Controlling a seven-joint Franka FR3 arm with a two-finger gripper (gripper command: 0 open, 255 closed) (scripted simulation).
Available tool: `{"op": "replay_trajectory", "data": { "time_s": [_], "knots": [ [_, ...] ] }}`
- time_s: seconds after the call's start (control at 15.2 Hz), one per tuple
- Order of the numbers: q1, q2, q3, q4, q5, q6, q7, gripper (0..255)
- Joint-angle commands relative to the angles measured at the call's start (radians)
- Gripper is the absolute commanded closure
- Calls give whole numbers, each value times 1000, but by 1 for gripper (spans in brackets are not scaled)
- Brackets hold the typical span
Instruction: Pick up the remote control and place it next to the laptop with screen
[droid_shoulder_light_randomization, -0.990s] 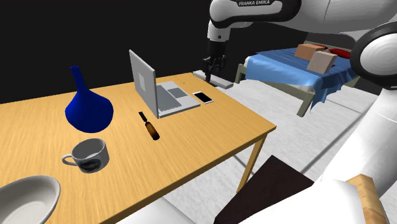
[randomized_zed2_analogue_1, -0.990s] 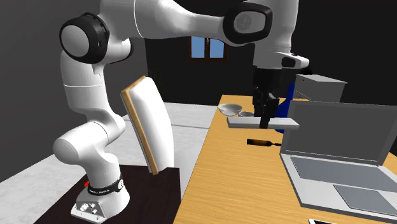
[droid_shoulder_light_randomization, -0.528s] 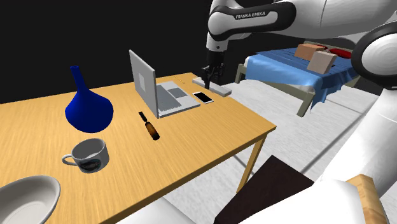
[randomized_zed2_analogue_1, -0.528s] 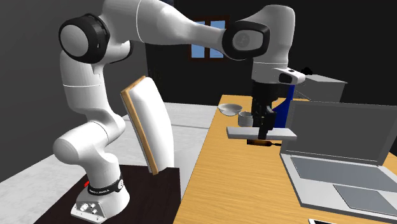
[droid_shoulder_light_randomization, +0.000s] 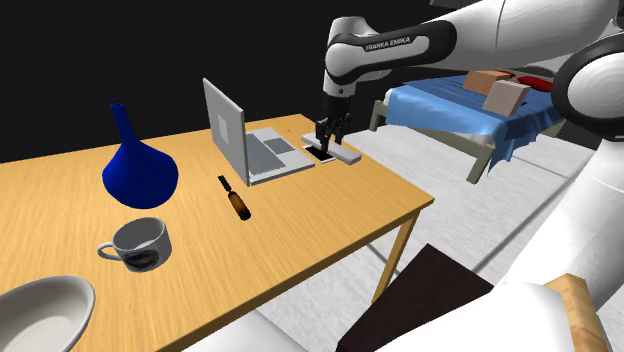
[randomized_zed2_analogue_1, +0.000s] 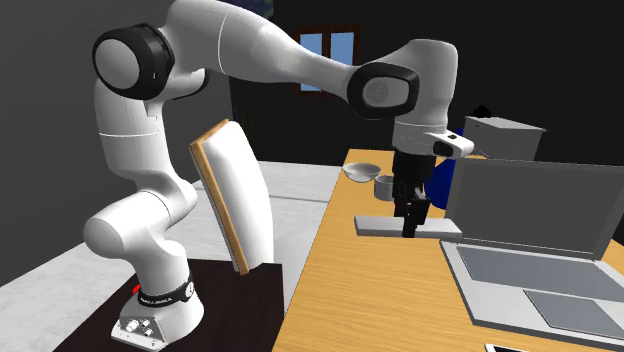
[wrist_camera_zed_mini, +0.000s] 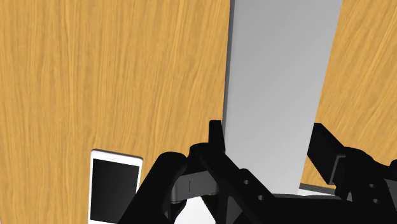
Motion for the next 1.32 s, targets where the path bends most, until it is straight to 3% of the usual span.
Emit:
{"op": "replay_trajectory", "data": {
  "time_s": [0.0,1.25],
  "knots": [
    [0,5,0,-21,-1,27,0,255],
    [2,81,-1,-187,-12,269,5,255]
  ]
}}
